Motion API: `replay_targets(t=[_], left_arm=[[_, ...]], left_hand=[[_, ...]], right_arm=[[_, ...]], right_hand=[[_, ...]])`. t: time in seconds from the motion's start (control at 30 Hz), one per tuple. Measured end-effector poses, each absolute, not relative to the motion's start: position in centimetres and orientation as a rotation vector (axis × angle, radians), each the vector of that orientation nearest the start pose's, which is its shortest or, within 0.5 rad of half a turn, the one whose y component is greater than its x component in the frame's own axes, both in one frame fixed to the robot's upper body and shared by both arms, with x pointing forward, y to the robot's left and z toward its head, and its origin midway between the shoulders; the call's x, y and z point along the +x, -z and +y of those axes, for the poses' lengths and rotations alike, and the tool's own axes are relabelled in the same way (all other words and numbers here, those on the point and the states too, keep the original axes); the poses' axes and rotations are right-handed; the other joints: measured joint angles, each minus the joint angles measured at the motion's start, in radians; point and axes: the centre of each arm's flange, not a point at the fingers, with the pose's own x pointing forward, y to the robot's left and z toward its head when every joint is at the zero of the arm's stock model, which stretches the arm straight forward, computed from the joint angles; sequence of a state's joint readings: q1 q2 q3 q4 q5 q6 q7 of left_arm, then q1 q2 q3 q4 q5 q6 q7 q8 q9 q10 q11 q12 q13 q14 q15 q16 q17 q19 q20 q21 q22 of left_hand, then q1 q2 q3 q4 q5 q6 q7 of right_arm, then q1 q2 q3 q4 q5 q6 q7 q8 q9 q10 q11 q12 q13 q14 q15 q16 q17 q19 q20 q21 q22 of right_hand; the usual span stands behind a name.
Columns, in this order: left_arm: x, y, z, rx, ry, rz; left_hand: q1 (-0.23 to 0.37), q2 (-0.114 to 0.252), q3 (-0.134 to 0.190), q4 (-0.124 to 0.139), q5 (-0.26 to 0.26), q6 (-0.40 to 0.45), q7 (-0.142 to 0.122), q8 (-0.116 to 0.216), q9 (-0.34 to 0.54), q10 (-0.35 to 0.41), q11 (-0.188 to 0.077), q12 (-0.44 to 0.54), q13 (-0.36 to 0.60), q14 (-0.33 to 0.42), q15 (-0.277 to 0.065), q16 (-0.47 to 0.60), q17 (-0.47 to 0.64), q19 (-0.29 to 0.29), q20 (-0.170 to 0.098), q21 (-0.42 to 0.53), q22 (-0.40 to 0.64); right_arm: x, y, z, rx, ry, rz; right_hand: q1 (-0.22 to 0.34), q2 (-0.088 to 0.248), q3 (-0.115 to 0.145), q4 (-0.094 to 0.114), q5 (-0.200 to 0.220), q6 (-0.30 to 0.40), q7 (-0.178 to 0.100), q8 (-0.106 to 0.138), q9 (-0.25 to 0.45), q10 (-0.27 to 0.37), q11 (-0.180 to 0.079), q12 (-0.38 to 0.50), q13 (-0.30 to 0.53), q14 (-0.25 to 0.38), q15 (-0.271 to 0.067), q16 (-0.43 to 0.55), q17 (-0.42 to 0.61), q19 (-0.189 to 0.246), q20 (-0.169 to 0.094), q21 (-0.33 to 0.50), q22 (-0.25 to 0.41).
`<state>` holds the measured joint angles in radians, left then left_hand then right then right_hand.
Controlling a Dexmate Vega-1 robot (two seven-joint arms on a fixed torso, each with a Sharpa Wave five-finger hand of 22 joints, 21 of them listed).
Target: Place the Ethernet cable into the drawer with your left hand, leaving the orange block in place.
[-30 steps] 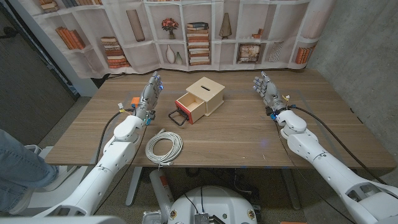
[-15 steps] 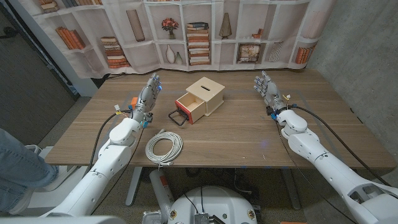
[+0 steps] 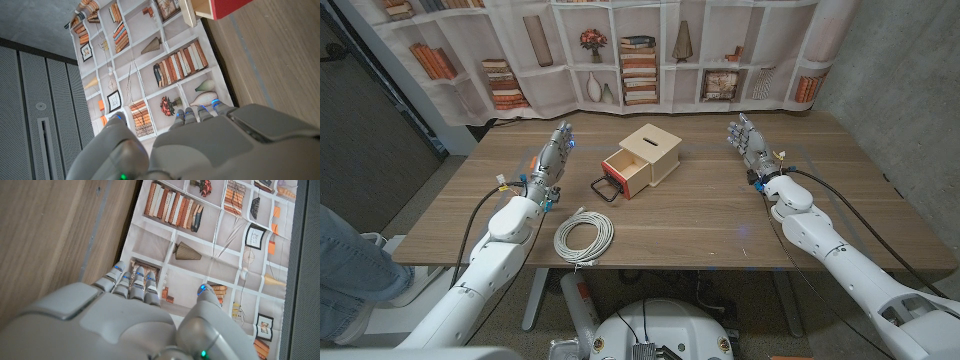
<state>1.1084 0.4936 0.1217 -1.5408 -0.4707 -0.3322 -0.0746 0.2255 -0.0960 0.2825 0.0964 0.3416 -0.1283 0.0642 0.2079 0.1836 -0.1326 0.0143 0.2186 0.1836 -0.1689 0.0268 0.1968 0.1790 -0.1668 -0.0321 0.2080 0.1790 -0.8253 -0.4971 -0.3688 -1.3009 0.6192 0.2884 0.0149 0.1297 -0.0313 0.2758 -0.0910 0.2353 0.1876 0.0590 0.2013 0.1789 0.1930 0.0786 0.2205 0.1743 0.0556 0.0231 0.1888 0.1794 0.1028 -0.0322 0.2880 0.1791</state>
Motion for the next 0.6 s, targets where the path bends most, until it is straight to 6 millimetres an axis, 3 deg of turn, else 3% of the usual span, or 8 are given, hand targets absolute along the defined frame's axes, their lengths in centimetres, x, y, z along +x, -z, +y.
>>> replay_targets(t=[0.6], left_arm=[[56.8, 5.8, 32.7, 0.084, 0.151, -0.722]], left_hand=[[0.005, 0.005, -0.004, -0.004, 0.0, 0.007, -0.007, 0.0, 0.0, 0.009, -0.002, 0.0, 0.0, 0.0, 0.0, 0.0, 0.0, 0.0, 0.0, 0.0, 0.0]], right_arm=[[65.1, 1.8, -28.2, 0.033, -0.194, -0.613]], right_hand=[[0.005, 0.005, 0.004, -0.004, 0.0, 0.011, 0.0, 0.0, 0.0, 0.0, 0.0, 0.0, 0.0, 0.0, 0.0, 0.0, 0.0, 0.0, 0.0, -0.004, 0.0]])
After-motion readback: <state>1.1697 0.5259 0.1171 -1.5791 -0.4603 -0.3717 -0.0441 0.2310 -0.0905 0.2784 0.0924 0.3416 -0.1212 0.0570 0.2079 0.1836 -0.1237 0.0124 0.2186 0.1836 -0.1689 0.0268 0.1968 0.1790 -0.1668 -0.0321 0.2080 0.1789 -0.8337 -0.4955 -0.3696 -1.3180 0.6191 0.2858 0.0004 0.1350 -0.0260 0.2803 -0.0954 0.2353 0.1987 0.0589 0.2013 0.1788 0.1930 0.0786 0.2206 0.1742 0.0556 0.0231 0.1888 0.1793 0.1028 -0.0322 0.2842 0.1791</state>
